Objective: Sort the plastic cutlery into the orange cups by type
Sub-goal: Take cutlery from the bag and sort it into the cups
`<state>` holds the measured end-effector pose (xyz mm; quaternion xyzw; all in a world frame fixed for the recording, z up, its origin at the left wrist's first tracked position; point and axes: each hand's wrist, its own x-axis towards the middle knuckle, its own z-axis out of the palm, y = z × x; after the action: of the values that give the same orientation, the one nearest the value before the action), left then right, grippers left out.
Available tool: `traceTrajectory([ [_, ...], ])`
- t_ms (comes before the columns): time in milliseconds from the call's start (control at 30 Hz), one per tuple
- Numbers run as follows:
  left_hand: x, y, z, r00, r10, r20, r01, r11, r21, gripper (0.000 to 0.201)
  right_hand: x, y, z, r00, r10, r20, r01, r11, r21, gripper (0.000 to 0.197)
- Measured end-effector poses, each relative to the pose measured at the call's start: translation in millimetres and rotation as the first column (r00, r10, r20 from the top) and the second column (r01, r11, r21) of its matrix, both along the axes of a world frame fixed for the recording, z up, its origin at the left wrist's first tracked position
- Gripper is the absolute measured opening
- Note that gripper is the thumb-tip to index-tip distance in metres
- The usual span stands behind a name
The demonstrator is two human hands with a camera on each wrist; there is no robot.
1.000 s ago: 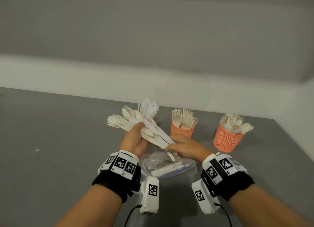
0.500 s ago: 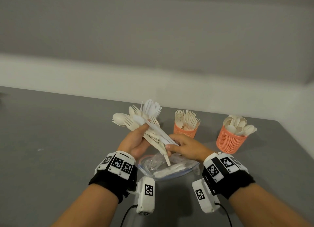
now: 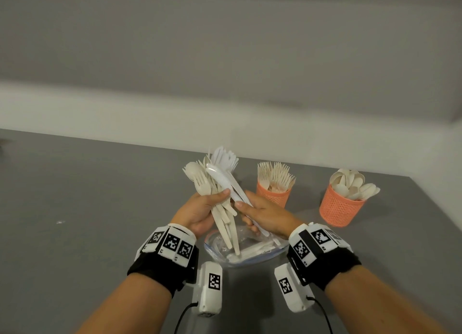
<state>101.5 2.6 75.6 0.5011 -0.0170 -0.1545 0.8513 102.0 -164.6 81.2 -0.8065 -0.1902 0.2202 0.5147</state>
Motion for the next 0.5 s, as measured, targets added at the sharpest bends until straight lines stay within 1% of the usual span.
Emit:
traceTrajectory([
  [67,0,6,0,1.000,0.006,0.016,-0.007,1.000,0.024,0.017,4,-2,-2,1.000,0.023,0.019,-0.024,1.000,0.015,0.013],
  [133,2,14,1,0.999,0.034,0.002,-0.034,0.999,0.026,0.017,8,-5,-1,1.000,0.018,-0.012,-0.018,1.000,0.022,0.014],
  [200,4,25,1,0.995,0.096,-0.005,-0.095,0.993,0.068,0.020,15,-5,4,0.998,-0.040,-0.052,0.043,0.997,0.061,0.016],
  [267,6,36,0,0.988,0.151,-0.027,-0.148,0.985,0.086,0.018,25,0,14,0.989,-0.133,-0.059,0.141,0.978,0.156,0.022],
  [333,9,47,-1,0.981,0.190,-0.034,-0.187,0.979,0.081,0.016,39,13,24,0.975,-0.215,-0.051,0.219,0.912,0.347,0.020],
  [400,10,54,0,0.977,0.211,-0.037,-0.209,0.976,0.064,0.015,55,32,35,0.949,-0.315,-0.003,0.272,0.817,0.509,0.015],
  [500,10,63,4,0.973,0.231,-0.019,-0.230,0.972,0.052,0.019,77,60,45,0.884,-0.463,0.068,0.325,0.713,0.622,0.015],
])
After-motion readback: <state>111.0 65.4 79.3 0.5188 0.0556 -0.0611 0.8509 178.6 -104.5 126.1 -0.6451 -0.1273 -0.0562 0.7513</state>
